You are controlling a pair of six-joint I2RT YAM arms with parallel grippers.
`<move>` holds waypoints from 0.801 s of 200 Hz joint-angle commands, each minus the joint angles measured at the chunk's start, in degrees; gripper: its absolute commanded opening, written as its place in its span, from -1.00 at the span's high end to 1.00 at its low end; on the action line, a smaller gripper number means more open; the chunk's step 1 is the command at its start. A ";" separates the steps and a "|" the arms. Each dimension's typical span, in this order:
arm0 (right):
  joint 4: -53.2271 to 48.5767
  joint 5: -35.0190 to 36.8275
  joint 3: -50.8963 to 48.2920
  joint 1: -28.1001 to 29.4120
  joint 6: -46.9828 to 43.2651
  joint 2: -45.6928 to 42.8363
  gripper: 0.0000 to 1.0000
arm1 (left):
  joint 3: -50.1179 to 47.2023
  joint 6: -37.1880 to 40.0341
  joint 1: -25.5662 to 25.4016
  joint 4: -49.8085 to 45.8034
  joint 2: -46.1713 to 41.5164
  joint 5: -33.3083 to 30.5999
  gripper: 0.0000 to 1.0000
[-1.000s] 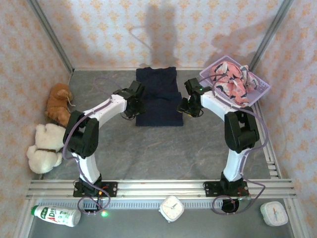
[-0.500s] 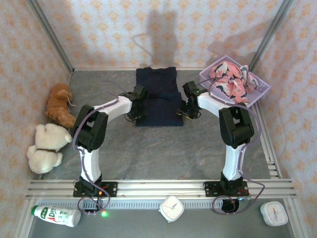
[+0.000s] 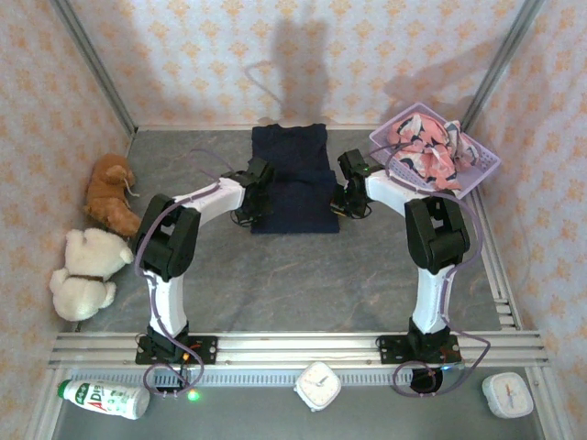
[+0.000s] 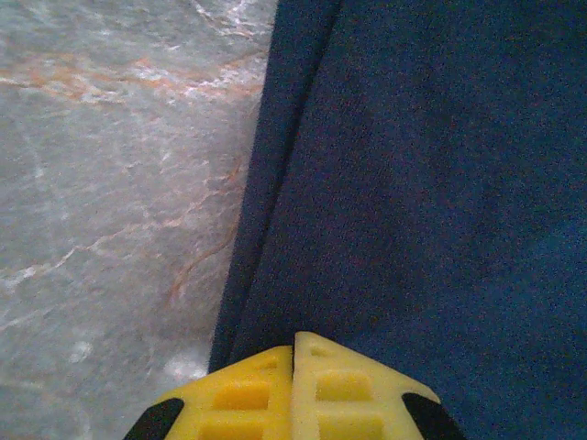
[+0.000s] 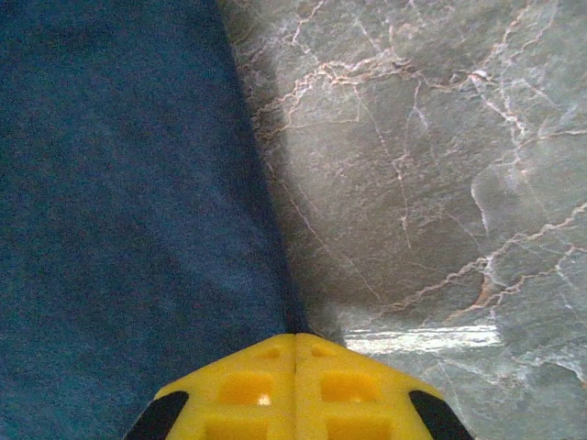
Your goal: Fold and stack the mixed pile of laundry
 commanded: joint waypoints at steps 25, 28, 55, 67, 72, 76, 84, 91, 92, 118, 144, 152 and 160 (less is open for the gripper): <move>-0.27 0.55 -1.81 0.43 -0.42 -5.00 0.92 | -7.99 -2.60 -0.95 -1.33 -13.64 -0.73 1.00; -0.27 0.51 -2.14 0.39 -0.39 -5.05 0.91 | -8.87 -2.99 -1.00 -1.08 -14.07 -0.53 1.00; -0.62 0.76 -4.67 0.65 0.18 -7.05 0.40 | -13.69 -5.30 -1.57 -0.19 -15.35 -1.31 1.00; -0.63 0.71 -5.99 0.96 0.52 -8.78 0.07 | -14.52 -6.30 -1.63 0.63 -15.42 -1.33 0.93; -0.58 0.49 -6.54 1.04 0.81 -9.56 -0.02 | -14.67 -6.68 -1.69 1.04 -15.42 -1.24 0.86; -0.54 0.11 -6.93 1.04 1.12 -10.15 -0.08 | -14.68 -7.01 -1.65 1.48 -15.48 -1.01 0.80; -0.66 -0.93 -7.41 1.15 1.74 -10.92 -0.17 | -14.59 -7.75 -1.65 2.23 -15.21 -0.73 0.64; -0.96 -1.56 -7.75 1.26 2.58 -11.27 -0.20 | -14.25 -8.56 -1.70 2.92 -14.90 -0.70 0.50; -0.97 -1.60 -7.83 1.31 2.75 -11.33 -0.21 | -14.26 -8.76 -1.66 2.96 -14.81 -0.66 0.48; 2.62 -5.12 -10.60 2.09 7.70 -11.17 -0.25 | -13.97 -13.43 -1.63 5.51 -12.50 -0.93 0.33; 7.69 -6.49 -12.66 3.22 12.72 -9.38 -0.25 | -15.03 -17.72 -1.64 8.21 -9.62 0.57 0.31; 8.52 -6.04 -12.75 3.47 13.64 -8.69 -0.24 | -15.38 -18.60 -1.68 9.10 -8.78 1.10 0.31; 8.89 -5.24 -12.71 3.71 14.22 -8.10 -0.24 | -15.67 -19.25 -1.71 9.65 -8.18 1.35 0.31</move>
